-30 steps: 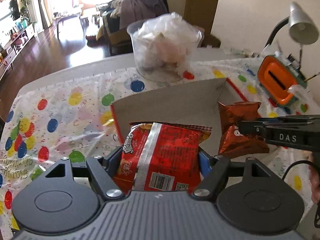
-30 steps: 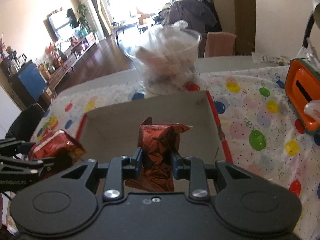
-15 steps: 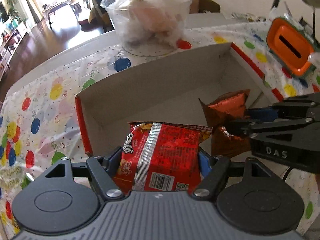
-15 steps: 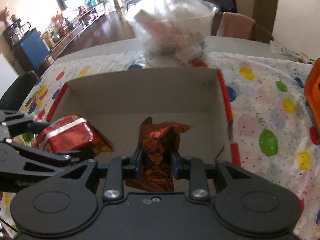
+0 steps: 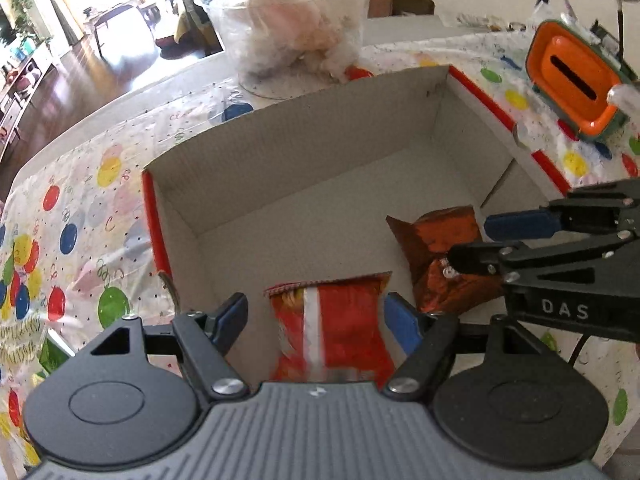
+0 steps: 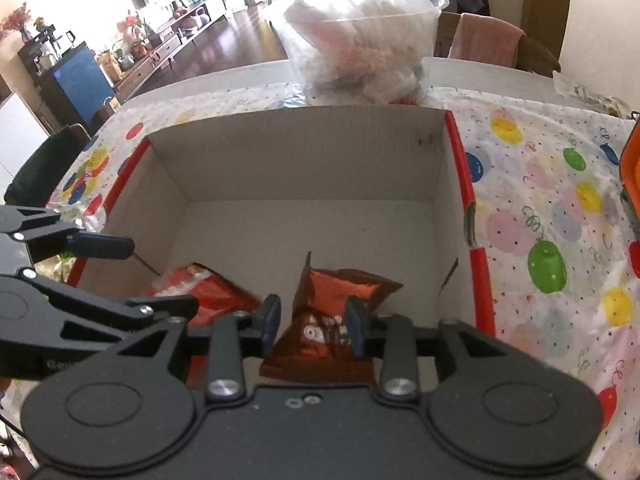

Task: Organize snacks
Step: 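Open both tools to release the bags inside the box, then withdraw both tools from the box back to the snack pile, then grasp black wrapped snack with left tool while right tool grasps yellow Minion packet, then carry both held snacks into the red box and lower them, then open both tools to release the snacks inside the box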

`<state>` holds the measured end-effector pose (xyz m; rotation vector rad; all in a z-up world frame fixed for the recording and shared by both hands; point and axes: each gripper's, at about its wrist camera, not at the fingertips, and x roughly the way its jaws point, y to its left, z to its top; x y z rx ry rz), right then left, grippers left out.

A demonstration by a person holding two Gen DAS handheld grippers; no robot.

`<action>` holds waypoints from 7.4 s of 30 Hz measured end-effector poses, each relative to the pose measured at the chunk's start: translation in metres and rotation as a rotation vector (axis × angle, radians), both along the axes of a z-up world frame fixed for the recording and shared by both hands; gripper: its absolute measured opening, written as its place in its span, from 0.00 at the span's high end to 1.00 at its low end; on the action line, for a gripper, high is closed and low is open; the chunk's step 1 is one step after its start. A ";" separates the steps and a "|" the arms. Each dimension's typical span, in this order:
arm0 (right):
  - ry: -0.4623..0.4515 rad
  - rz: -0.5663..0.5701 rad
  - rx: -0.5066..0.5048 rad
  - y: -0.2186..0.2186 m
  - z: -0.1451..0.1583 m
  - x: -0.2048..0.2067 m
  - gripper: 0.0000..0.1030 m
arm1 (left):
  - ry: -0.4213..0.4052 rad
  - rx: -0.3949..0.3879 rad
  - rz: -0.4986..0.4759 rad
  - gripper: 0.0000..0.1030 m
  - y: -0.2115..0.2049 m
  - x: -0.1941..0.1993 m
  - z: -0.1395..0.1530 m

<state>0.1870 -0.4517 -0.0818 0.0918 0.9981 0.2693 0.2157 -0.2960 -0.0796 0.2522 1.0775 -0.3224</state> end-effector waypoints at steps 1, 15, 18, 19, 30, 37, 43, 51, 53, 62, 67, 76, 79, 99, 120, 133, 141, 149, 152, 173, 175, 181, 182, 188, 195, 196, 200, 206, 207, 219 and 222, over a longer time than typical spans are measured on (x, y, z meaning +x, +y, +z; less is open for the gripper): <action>-0.006 0.000 0.004 -0.001 0.002 -0.002 0.60 | -0.006 -0.012 0.007 0.27 0.002 -0.002 0.002; -0.148 0.006 0.042 0.000 0.047 -0.030 0.21 | -0.153 -0.168 0.140 0.20 0.044 -0.037 0.054; -0.172 0.019 0.061 0.003 0.055 -0.035 0.18 | -0.192 -0.186 0.171 0.19 0.054 -0.045 0.066; -0.181 0.024 0.062 0.005 0.058 -0.038 0.16 | -0.204 -0.190 0.181 0.18 0.057 -0.049 0.069; -0.267 0.083 0.108 0.039 0.080 -0.064 0.00 | -0.319 -0.202 0.296 0.15 0.110 -0.090 0.090; -0.285 0.081 0.137 0.078 0.087 -0.087 0.00 | -0.347 -0.264 0.319 0.05 0.164 -0.124 0.098; -0.284 0.067 0.144 0.116 0.086 -0.105 0.00 | -0.349 -0.309 0.335 0.01 0.216 -0.146 0.100; -0.294 -0.009 0.180 0.163 0.074 -0.125 0.00 | -0.373 -0.264 0.367 0.00 0.282 -0.171 0.092; -0.284 -0.010 0.169 0.177 0.071 -0.128 0.00 | -0.362 -0.254 0.377 0.00 0.298 -0.175 0.088; -0.211 0.115 0.016 0.244 0.048 -0.131 0.00 | -0.297 -0.230 0.407 0.00 0.356 -0.188 0.057; -0.172 0.201 0.010 0.268 0.025 -0.128 0.04 | -0.243 -0.193 0.406 0.00 0.372 -0.186 0.032; -0.043 0.368 -0.068 0.307 -0.025 -0.109 0.21 | -0.161 -0.146 0.404 0.00 0.394 -0.166 -0.010; -0.044 0.441 -0.140 0.324 -0.039 -0.106 0.23 | -0.128 -0.141 0.413 0.00 0.400 -0.157 -0.021; -0.079 0.591 -0.264 0.370 -0.072 -0.089 0.29 | 0.008 -0.178 0.384 0.33 0.411 -0.115 -0.065; -0.093 0.424 -0.213 0.356 -0.050 -0.119 0.35 | 0.068 -0.313 0.424 0.68 0.431 -0.116 -0.061; -0.138 0.261 -0.150 0.311 -0.007 -0.126 0.35 | 0.006 -0.345 0.446 0.69 0.433 -0.135 -0.020; -0.175 0.175 -0.094 0.272 0.030 -0.122 0.35 | -0.035 -0.358 0.428 0.69 0.411 -0.135 0.020; -0.203 0.092 -0.079 0.225 0.061 -0.103 0.35 | -0.072 -0.363 0.360 0.69 0.358 -0.120 0.058; -0.201 0.058 -0.076 0.202 0.067 -0.093 0.35 | -0.075 -0.367 0.318 0.69 0.330 -0.109 0.067; -0.177 -0.049 -0.118 0.058 0.056 -0.030 0.35 | -0.019 -0.355 0.094 0.69 0.117 -0.027 0.077; -0.161 -0.059 -0.121 0.045 0.050 -0.022 0.35 | -0.002 -0.344 0.081 0.69 0.101 -0.019 0.073; -0.099 -0.067 -0.130 0.022 0.027 -0.001 0.35 | 0.066 -0.292 0.053 0.69 0.061 0.000 0.049; -0.091 -0.065 -0.137 0.020 0.023 0.003 0.35 | 0.073 -0.276 0.047 0.69 0.055 0.003 0.044; -0.051 -0.010 -0.150 0.024 0.004 0.014 0.35 | 0.120 -0.206 0.032 0.69 0.033 0.015 0.015; -0.007 0.011 -0.153 0.025 -0.009 0.019 0.35 | 0.157 -0.137 0.018 0.69 0.018 0.018 -0.008; -0.005 0.014 -0.149 0.024 -0.010 0.021 0.35 | 0.159 -0.131 0.015 0.69 0.017 0.019 -0.009; 0.007 0.007 -0.144 0.021 -0.014 0.022 0.34 | 0.163 -0.113 0.014 0.69 0.015 0.019 -0.015; 0.001 0.004 -0.138 0.022 -0.014 0.017 0.30 | 0.160 -0.104 0.022 0.69 0.016 0.018 -0.017; -0.001 0.001 -0.135 0.022 -0.013 0.016 0.29 | 0.155 -0.110 0.024 0.69 0.017 0.016 -0.016; -0.062 -0.047 -0.071 0.019 0.021 -0.012 0.22 | 0.042 -0.183 0.034 0.46 0.041 -0.004 0.020; -0.083 -0.050 -0.058 0.023 0.031 -0.021 0.21 | 0.013 -0.204 0.038 0.46 0.050 -0.010 0.030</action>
